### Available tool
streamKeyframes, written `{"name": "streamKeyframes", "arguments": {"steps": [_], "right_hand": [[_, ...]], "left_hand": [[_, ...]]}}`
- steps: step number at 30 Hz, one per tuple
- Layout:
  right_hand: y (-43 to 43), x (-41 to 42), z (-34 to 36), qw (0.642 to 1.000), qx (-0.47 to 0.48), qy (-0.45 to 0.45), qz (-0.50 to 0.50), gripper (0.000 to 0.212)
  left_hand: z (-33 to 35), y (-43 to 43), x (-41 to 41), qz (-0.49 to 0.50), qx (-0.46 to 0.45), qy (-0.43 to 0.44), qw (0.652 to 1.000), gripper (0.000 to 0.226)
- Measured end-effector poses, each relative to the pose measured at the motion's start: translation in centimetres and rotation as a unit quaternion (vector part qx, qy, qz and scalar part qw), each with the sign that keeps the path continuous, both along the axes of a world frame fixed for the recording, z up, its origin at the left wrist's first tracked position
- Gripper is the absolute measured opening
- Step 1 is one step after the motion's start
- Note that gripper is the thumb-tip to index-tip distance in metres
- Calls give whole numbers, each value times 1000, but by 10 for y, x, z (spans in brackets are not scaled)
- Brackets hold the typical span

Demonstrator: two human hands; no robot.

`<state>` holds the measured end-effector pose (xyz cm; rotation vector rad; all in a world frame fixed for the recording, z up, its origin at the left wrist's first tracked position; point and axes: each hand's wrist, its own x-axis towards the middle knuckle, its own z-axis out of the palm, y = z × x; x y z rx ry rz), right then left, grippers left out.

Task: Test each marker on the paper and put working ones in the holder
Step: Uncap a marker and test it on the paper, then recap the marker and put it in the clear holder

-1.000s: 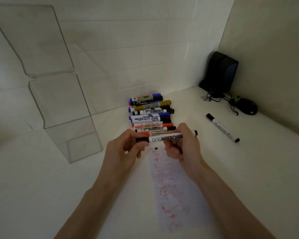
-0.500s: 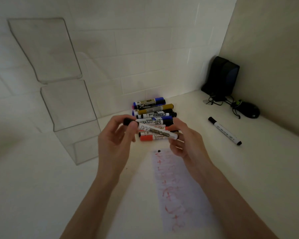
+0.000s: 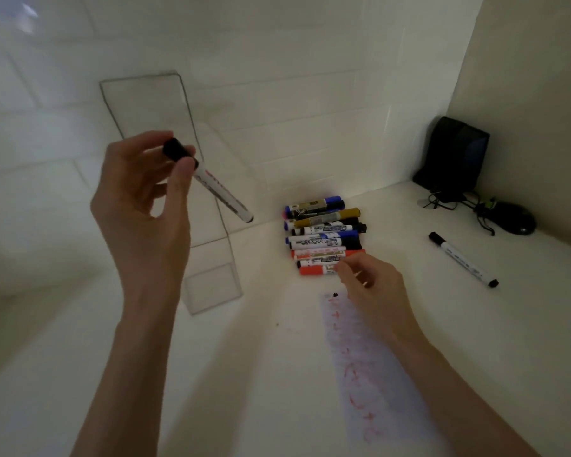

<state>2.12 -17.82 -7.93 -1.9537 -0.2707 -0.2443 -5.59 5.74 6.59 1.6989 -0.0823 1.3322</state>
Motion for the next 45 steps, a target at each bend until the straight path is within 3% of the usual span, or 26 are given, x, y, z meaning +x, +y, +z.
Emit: {"name": "streamKeyframes", "arguments": {"steps": [4,11,17,25,28,31,34,36,37,40,45], "right_hand": [[1,1,-1,1000,3,-10,-12,11],[3,-3,0,1000,2,-15,-8,12],[5,-5,0,1000,-6,-24,1,13],[3,-1,-2,999,13,-26,-16,14],[-2,1,-4,998,-13,-47,-47,12],[-8,7,-11,978,-149,-118,-87,29],[-15,16,-21,949,-247,-171,-95,40],[-17,19,-25,935,-287,-178,-112,39],[-18,19,-25,929,-299,-180,-120,38],[-19,20,-23,926,-308,-173,-129,29],[-26,23,-27,928,-316,-165,-114,16]], "left_hand": [[2,17,1,103,-8,-44,994,22],[-33,36,12,197,54,118,972,21],[-55,37,21,302,176,219,911,14],[-55,38,25,387,222,284,849,13],[-56,37,26,382,220,289,850,14],[-60,34,25,371,205,254,869,19],[-58,15,18,343,184,116,914,25],[-63,-9,12,257,213,24,943,28],[-69,-22,11,184,243,18,952,27],[-104,-48,28,14,358,139,923,27],[-160,-55,62,-20,440,266,857,29]]}}
